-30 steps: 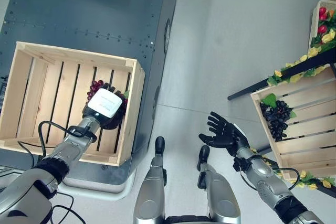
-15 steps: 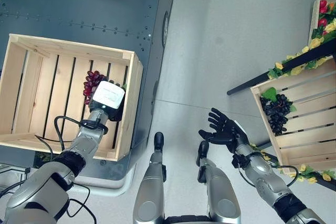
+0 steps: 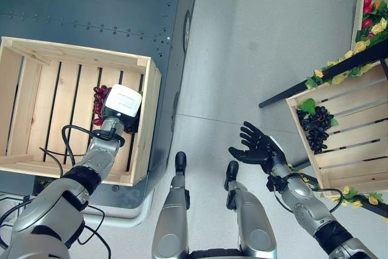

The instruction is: Pick up the fruits from the basket on one side to the basket on the other side

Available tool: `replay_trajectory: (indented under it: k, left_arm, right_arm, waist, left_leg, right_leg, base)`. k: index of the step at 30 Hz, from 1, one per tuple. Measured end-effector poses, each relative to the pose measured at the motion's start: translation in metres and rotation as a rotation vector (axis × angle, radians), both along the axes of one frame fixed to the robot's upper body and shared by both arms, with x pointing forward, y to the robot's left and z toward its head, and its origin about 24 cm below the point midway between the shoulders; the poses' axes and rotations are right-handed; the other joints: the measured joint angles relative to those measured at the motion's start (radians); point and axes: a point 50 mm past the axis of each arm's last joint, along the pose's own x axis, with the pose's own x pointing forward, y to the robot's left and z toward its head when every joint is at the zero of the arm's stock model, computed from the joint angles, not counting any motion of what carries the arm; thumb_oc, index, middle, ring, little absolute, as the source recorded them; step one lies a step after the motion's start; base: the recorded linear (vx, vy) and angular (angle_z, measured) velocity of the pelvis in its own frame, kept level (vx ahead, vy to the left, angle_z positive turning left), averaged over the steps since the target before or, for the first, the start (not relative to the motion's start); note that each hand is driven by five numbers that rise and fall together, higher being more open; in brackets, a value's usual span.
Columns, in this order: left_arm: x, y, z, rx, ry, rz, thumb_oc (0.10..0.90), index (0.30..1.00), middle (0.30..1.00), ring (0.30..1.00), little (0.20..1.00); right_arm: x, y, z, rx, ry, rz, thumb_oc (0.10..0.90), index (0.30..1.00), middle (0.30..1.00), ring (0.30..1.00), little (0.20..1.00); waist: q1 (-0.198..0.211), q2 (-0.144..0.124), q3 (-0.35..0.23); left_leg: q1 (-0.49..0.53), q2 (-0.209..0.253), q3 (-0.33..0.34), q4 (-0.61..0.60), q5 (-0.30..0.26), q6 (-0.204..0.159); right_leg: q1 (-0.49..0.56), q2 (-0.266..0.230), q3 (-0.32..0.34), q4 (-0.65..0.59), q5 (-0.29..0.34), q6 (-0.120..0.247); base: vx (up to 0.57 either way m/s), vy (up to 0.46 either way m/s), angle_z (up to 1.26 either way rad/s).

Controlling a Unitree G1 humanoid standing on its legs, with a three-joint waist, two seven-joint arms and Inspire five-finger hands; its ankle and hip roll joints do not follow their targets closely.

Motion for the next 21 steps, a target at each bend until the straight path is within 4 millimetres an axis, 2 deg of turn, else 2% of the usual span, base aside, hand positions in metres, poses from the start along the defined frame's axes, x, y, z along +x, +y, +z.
replay_trajectory:
  k: [5,10,12,16,21]
  left_arm:
    - [-0.007,0.013,-0.005,-0.136,-0.073,0.04,0.4,0.3,0.3,0.3,0.3]
    - [-0.034,0.04,-0.016,-0.341,-0.241,0.104,0.4,0.3,0.3,0.3,0.3]
    - [-0.042,0.047,-0.016,-0.367,-0.301,0.121,0.4,0.3,0.3,0.3,0.3]
    - [-0.064,0.055,-0.024,-0.448,-0.423,0.161,0.4,0.3,0.3,0.3,0.3]
    - [-0.078,0.055,-0.029,-0.477,-0.468,0.156,0.4,0.3,0.3,0.3,0.3]
  right_arm:
    - [0.0,0.001,0.0,0.003,0.001,0.001,0.8,0.9,0.9,0.9,0.9]
    - [-0.01,-0.002,-0.008,0.02,0.02,-0.022,0.8,0.9,0.9,0.9,0.9]
    - [-0.014,-0.003,-0.011,0.028,0.025,-0.034,0.8,0.9,0.9,0.9,0.9]
    - [-0.019,-0.001,-0.01,0.069,0.015,-0.056,0.8,0.9,0.9,0.9,0.9]
    - [-0.023,-0.001,-0.011,0.076,0.017,-0.059,0.8,0.9,0.9,0.9,0.9]
  waist:
    - [0.0,-0.003,0.002]
    - [0.008,-0.011,0.003]
    - [0.02,-0.011,0.003]
    - [0.036,-0.01,0.003]
    - [0.075,-0.009,0.002]
  left_leg:
    - [0.01,0.0,0.0,-0.004,0.002,0.002]
    - [0.07,-0.001,-0.004,-0.028,0.003,0.003]
    - [0.08,0.0,-0.005,-0.033,0.002,0.003]
    - [0.097,-0.003,-0.006,-0.064,0.014,0.004]
    - [0.124,-0.007,-0.009,-0.092,0.017,0.004]
  right_leg:
    - [0.009,0.0,0.0,0.0,0.001,0.0]
    - [0.076,0.001,-0.011,-0.032,0.001,0.001]
    - [0.093,0.001,-0.02,-0.04,0.001,0.002]
    - [0.111,0.001,-0.022,-0.068,0.006,0.007]
    - [0.145,0.002,-0.026,-0.105,0.01,0.013]
  base:
    - [0.01,-0.005,0.0]
    - [0.03,-0.016,0.04]
    - [0.02,-0.026,0.11]
    - [0.02,-0.016,0.04]
    - [0.02,-0.008,0.07]
